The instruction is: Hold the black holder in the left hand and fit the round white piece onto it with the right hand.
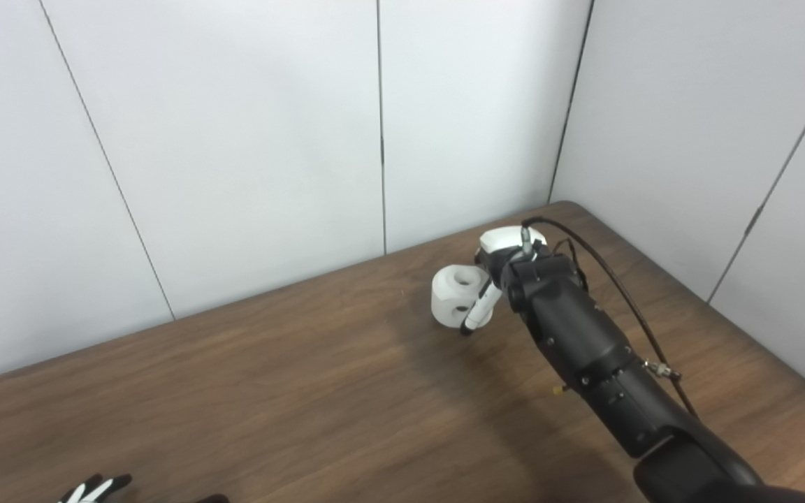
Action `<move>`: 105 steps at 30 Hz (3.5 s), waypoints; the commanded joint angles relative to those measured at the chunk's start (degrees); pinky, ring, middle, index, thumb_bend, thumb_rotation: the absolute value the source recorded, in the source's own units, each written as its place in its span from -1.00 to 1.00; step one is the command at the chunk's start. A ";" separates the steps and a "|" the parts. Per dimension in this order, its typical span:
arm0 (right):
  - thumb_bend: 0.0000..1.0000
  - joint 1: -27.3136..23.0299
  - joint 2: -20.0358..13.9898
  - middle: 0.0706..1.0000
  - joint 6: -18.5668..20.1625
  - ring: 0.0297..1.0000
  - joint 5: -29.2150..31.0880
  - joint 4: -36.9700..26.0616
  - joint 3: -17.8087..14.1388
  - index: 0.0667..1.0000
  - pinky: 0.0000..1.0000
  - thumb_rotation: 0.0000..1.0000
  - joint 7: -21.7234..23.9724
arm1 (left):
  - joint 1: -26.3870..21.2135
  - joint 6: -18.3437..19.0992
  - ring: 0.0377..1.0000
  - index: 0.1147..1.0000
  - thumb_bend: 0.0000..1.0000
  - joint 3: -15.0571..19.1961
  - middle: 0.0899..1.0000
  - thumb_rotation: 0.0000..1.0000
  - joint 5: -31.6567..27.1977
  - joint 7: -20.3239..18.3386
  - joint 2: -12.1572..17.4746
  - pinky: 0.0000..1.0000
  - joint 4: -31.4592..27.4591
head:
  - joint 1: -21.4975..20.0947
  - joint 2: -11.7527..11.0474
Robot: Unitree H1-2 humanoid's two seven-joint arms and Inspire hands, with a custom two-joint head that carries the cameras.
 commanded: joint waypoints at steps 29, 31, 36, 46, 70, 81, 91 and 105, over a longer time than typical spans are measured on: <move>1.00 -2.33 -3.86 0.88 -1.87 0.88 6.37 -0.57 2.92 0.76 0.75 -0.19 -4.21 | 0.33 1.29 0.97 -0.17 0.02 -0.20 0.77 -0.94 0.64 -0.81 0.61 1.00 -0.37 | 0.19 0.58; 1.00 -2.25 -4.29 0.87 -2.01 0.87 7.37 -0.37 3.25 0.77 0.74 -0.21 -4.63 | 0.37 1.08 0.97 -0.17 0.02 -0.12 0.77 -0.94 0.44 -0.74 0.62 1.00 -0.32 | 0.19 0.64; 1.00 -2.43 -4.81 0.68 -1.03 0.68 8.99 -0.25 3.81 0.66 0.50 -0.25 -3.84 | 0.48 1.19 0.96 -0.17 0.02 -0.09 0.76 -0.94 0.65 -0.63 0.54 1.00 -0.54 | 0.27 0.83; 1.00 -2.37 -5.84 0.62 -1.54 0.54 9.85 -0.28 5.66 0.70 0.31 -0.22 -3.41 | 0.59 0.33 0.96 -0.17 0.02 0.03 0.77 -0.94 0.21 -0.38 0.57 1.00 -0.27 | 0.27 0.95; 0.88 -1.65 -7.10 0.06 -1.78 -0.01 10.54 -1.10 6.68 0.12 -0.15 -0.33 -7.21 | 0.44 0.80 0.96 -0.17 0.02 0.02 0.76 -0.94 0.40 -0.57 0.68 1.00 -0.31 | 0.15 0.94; 0.86 -0.54 -7.87 -0.08 -3.00 -0.12 13.98 -1.67 6.02 -0.05 -0.24 -0.47 -13.27 | 0.22 0.52 0.95 -0.17 0.02 -0.04 0.76 -0.94 0.32 -0.50 0.71 1.00 0.15 | 0.21 0.87; 0.84 -0.20 -8.64 -0.06 -3.16 -0.13 17.62 -3.32 5.66 -0.03 -0.25 -0.55 -16.06 | -0.23 0.73 0.94 -0.17 0.03 -0.42 0.74 -0.94 1.11 -0.18 0.28 1.00 0.59 | 1.09 0.73; 0.87 -0.18 -8.19 0.05 -3.58 -0.02 21.64 -6.18 5.01 0.14 -0.17 -0.55 -19.32 | -4.15 1.36 0.93 -0.17 0.03 -1.72 0.74 -0.93 1.24 -0.96 -1.39 0.94 4.19 | 3.11 0.41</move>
